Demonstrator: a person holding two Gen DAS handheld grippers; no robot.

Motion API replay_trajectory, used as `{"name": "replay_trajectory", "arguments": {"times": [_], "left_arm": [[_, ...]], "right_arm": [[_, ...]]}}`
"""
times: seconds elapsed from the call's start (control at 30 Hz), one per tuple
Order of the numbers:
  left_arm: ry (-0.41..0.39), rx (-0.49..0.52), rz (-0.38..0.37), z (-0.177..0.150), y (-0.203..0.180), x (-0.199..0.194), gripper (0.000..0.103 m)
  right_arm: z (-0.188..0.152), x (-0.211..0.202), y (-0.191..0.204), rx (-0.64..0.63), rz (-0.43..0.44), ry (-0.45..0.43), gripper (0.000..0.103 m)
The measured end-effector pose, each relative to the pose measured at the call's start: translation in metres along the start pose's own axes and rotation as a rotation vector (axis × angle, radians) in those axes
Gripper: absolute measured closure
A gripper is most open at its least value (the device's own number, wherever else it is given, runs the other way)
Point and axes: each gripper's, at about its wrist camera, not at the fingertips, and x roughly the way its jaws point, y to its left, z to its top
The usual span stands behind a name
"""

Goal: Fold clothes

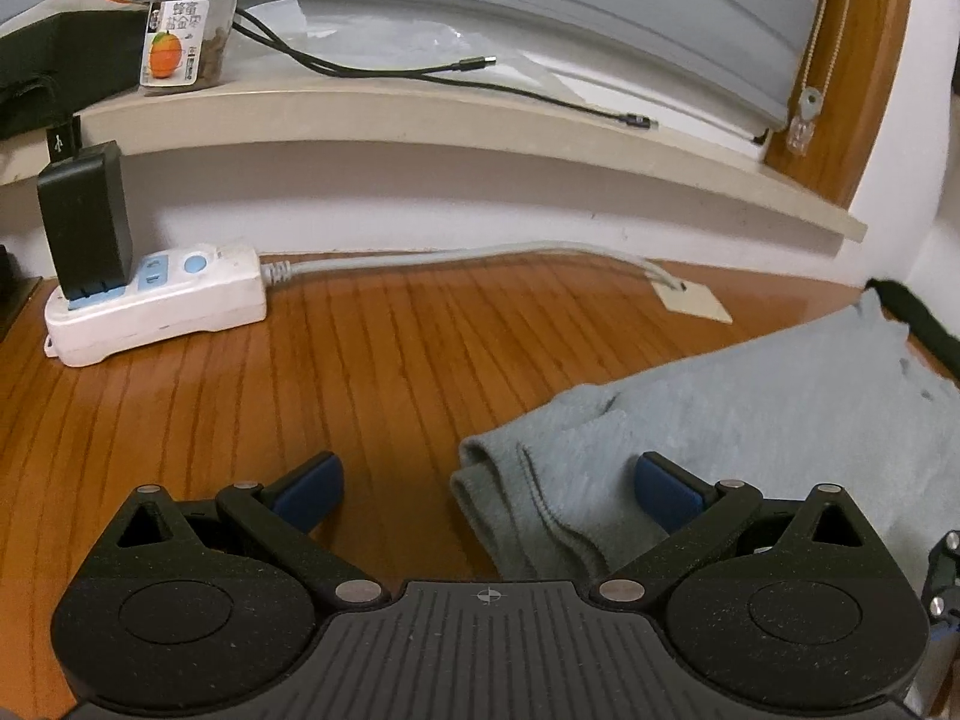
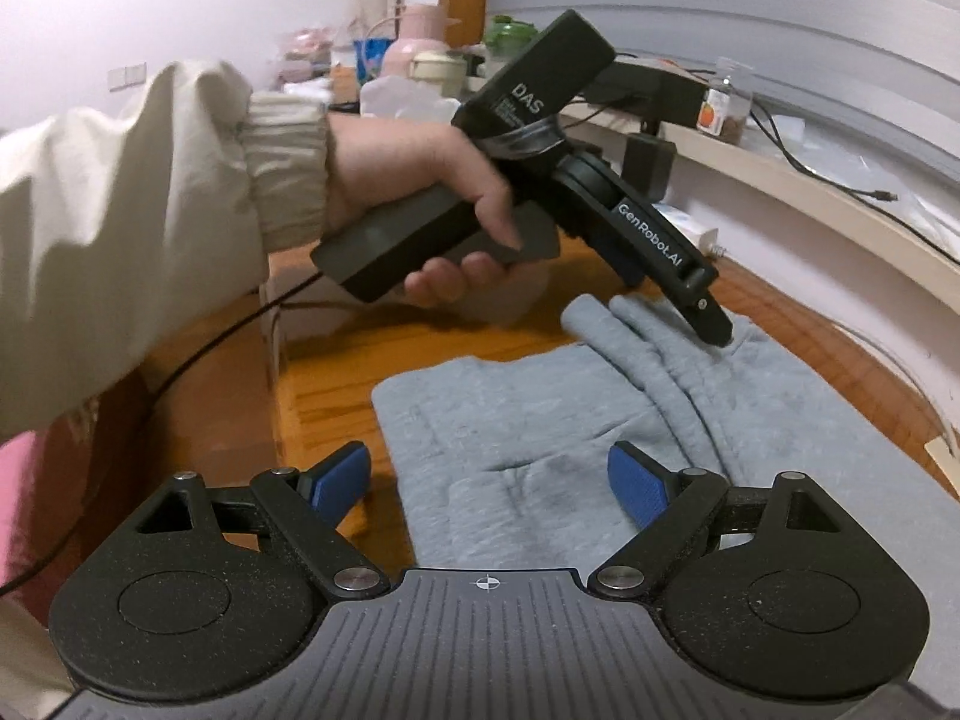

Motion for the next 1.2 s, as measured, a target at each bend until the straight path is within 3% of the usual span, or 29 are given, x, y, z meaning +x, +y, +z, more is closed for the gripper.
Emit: {"name": "replay_trajectory", "arguments": {"times": [0.1,0.2,0.27,0.4,0.53,0.7,0.77,0.83,1.0,1.2], "left_arm": [[0.019,0.000,-0.005,0.002,0.002,-0.001,0.000],[0.027,0.022,-0.035,0.002,0.000,-0.002,0.008],[0.032,0.032,-0.071,0.002,-0.002,-0.004,0.034],[0.035,0.047,-0.099,0.000,-0.005,-0.007,0.038],[0.021,0.028,-0.112,-0.003,-0.005,-0.007,0.042],[0.012,0.014,-0.104,-0.006,-0.015,-0.009,0.060],[-0.002,0.037,-0.090,-0.008,-0.022,-0.011,0.074],[-0.016,0.078,-0.057,-0.010,-0.033,-0.014,0.079],[-0.035,0.180,0.011,-0.009,-0.053,-0.021,0.083],[-0.105,0.220,0.015,0.003,-0.070,-0.041,0.083]], "right_arm": [[-0.001,0.004,0.002,-0.024,-0.010,0.000,0.019],[0.000,0.006,0.004,-0.032,-0.017,-0.006,0.021],[0.000,0.006,0.003,-0.022,-0.025,-0.011,0.030],[-0.001,0.004,0.002,-0.019,-0.035,-0.014,0.040],[-0.002,0.003,0.002,-0.031,-0.104,-0.022,0.069],[-0.002,0.004,-0.003,-0.020,-0.122,-0.029,0.073],[-0.001,0.004,-0.002,-0.025,-0.133,-0.036,0.074],[0.000,0.003,-0.002,-0.027,-0.138,-0.042,0.074],[0.000,0.000,-0.003,-0.027,-0.152,-0.068,0.074],[0.002,-0.013,-0.008,-0.012,-0.176,-0.140,0.075]]}}
